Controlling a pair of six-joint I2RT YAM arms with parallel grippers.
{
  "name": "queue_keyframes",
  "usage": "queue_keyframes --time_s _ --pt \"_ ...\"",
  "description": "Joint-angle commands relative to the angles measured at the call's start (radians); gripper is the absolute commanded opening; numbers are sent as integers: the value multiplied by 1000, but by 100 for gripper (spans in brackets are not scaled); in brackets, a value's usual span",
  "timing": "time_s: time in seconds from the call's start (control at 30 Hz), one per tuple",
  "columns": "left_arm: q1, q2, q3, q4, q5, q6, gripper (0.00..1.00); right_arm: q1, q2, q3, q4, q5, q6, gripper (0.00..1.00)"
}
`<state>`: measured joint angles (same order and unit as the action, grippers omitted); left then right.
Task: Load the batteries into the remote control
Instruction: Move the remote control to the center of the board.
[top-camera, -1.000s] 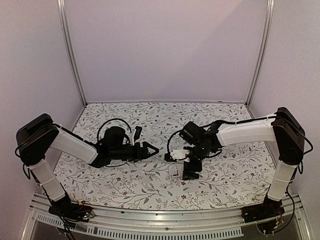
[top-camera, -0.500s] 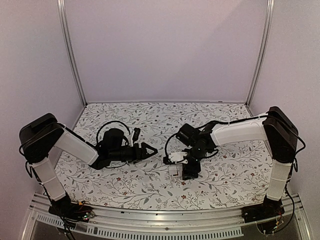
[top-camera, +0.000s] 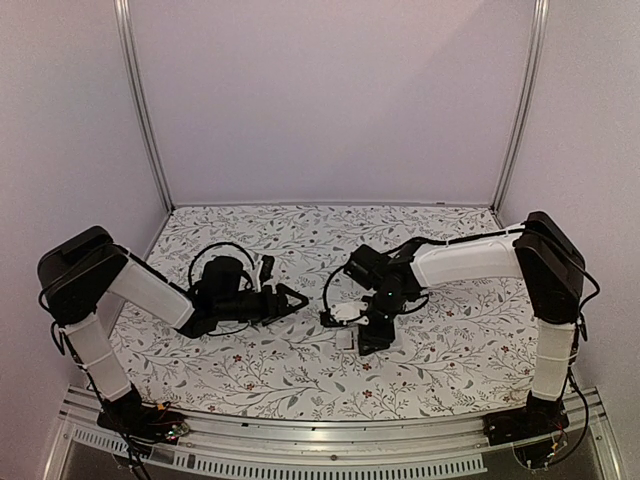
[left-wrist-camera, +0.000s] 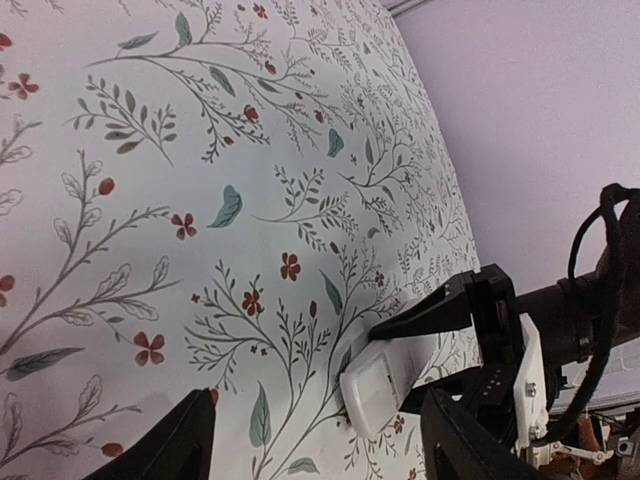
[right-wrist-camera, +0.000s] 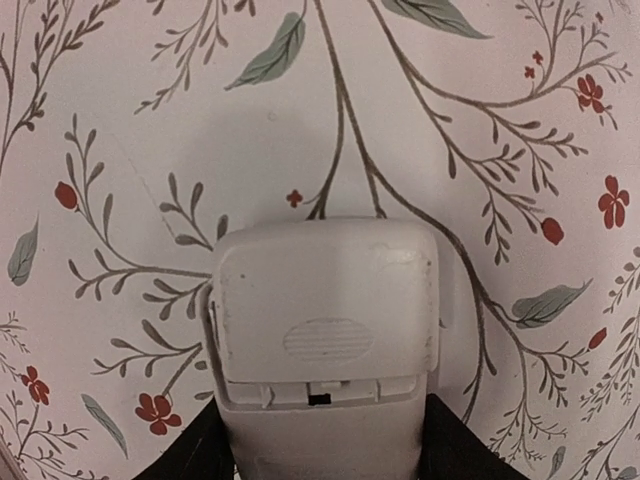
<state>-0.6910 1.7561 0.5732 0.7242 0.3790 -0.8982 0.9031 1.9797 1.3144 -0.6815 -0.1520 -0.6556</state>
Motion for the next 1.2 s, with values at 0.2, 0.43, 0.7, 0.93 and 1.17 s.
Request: queue_keyframes --time_s 0.2,0.43,0.7,0.93,1.17 --pt "22 6 9 -69 2 39 68 -2 96 74 38 -10 59 51" --pt "19 65 47 -42 53 14 59 0 128 117 56 -18 114 51" --pt "0 130 110 -82 69 4 49 0 147 146 100 -5 166 50" --pt "-40 173 190 -195 48 43 45 5 162 162 116 20 204 51" --pt "-67 193 233 -295 11 57 40 3 168 163 135 33 228 51"
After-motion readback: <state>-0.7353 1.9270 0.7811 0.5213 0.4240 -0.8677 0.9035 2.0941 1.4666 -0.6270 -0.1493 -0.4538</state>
